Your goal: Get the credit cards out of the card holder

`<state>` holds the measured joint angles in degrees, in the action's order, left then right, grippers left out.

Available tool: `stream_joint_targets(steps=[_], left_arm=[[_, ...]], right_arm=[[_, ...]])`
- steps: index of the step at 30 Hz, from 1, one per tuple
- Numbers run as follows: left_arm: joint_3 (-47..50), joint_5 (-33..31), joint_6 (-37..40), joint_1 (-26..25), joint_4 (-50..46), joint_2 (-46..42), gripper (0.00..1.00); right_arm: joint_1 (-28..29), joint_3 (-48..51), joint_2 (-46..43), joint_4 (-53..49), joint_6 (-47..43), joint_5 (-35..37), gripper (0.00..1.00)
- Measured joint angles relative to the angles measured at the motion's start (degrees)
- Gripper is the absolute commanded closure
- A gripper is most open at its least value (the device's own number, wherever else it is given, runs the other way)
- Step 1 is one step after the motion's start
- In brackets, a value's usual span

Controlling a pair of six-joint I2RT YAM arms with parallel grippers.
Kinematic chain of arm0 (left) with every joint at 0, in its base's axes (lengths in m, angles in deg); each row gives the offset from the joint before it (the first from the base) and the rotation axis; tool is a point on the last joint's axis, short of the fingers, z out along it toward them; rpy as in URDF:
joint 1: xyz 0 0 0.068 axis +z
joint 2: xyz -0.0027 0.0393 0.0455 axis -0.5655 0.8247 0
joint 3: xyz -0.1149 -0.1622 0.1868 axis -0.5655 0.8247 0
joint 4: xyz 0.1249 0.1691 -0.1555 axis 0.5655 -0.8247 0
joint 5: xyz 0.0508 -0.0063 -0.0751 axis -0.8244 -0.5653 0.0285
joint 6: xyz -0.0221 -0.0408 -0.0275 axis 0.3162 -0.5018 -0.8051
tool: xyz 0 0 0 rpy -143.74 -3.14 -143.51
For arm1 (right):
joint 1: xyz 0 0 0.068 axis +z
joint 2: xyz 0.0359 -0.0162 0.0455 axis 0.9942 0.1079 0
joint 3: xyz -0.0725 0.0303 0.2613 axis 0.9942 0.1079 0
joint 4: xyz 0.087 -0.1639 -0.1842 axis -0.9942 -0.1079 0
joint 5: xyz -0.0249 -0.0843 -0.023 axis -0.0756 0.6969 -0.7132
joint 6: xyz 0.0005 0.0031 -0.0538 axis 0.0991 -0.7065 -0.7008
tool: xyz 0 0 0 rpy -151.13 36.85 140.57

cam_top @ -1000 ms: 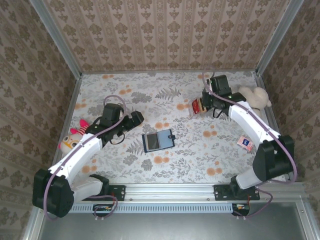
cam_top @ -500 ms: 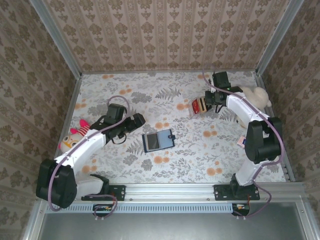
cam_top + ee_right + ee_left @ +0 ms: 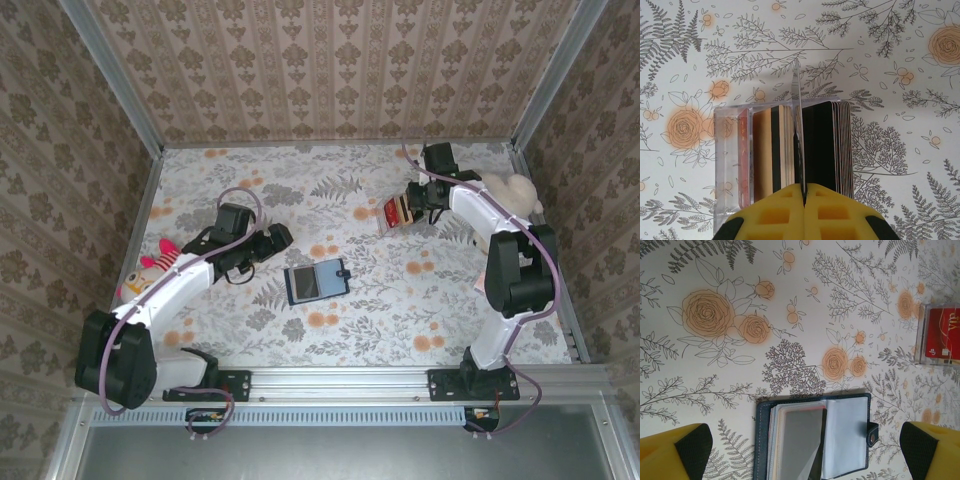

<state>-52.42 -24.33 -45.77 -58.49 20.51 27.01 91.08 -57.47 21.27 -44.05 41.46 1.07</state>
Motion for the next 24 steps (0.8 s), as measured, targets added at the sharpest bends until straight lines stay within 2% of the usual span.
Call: stream_joint_targets(steps=[24], left_arm=[[0.00,1.53,0.04,0.15,0.07,0.74,0.00]], right_arm=[[0.00,3.28,-2.80,-2.01,0.90,0.87,0.98]])
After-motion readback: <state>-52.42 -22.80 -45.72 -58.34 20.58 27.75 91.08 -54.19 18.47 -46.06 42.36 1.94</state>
